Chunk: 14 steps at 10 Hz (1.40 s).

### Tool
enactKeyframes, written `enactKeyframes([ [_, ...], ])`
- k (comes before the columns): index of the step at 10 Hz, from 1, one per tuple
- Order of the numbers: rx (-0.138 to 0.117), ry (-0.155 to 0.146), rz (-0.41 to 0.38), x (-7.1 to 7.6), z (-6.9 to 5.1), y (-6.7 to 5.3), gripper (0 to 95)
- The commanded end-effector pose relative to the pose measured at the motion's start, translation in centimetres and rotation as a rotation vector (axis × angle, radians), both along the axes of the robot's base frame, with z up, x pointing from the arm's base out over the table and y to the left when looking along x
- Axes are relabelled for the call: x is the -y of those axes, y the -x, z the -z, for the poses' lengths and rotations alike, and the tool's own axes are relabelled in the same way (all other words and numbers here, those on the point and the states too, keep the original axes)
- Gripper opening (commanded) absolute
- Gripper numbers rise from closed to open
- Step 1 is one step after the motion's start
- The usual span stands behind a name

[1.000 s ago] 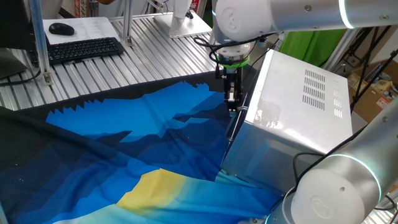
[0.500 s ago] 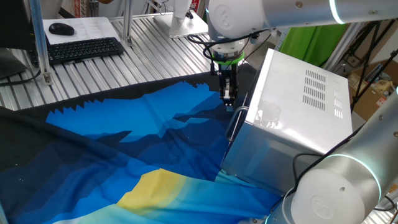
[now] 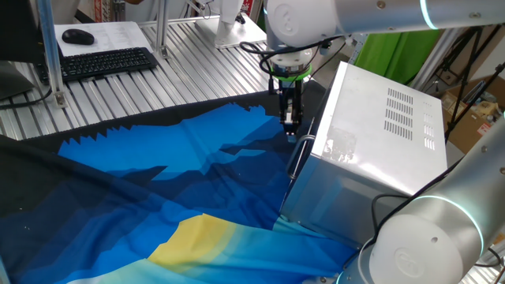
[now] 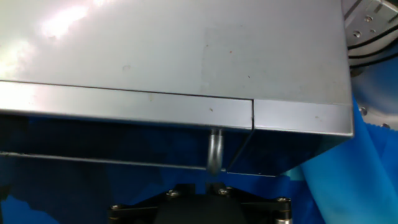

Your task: Open the microwave door

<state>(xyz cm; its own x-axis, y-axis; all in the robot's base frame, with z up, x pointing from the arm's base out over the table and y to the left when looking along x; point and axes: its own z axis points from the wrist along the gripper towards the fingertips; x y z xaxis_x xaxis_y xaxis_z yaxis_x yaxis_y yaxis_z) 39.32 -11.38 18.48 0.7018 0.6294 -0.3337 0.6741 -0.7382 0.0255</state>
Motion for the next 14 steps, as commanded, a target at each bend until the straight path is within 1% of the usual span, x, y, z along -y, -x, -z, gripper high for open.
enactKeyframes([
  [1, -0.001, 0.038, -0.012, 0.3, -0.4, 0.7, 38.0],
  [2, -0.004, 0.042, -0.012, 0.4, -0.5, 0.7, 38.0],
  [4, -0.004, 0.038, -0.013, 0.6, -0.8, 0.9, 38.0],
  [8, -0.007, 0.039, -0.019, 1.0, -0.9, 1.6, 38.0],
  [9, -0.007, 0.041, -0.018, 1.0, -0.8, 1.7, 19.0],
  [10, -0.008, 0.042, -0.017, 1.0, -0.8, 1.7, 19.0],
  [11, -0.007, 0.040, -0.013, 1.0, -0.9, 1.7, 0.0],
  [12, -0.006, 0.031, -0.004, 0.9, -0.9, 1.7, 0.0],
  [13, -0.010, 0.036, 0.001, 0.9, -0.9, 1.7, 0.0],
  [14, -0.020, 0.014, 0.024, 0.8, -0.9, 1.9, 0.0],
])
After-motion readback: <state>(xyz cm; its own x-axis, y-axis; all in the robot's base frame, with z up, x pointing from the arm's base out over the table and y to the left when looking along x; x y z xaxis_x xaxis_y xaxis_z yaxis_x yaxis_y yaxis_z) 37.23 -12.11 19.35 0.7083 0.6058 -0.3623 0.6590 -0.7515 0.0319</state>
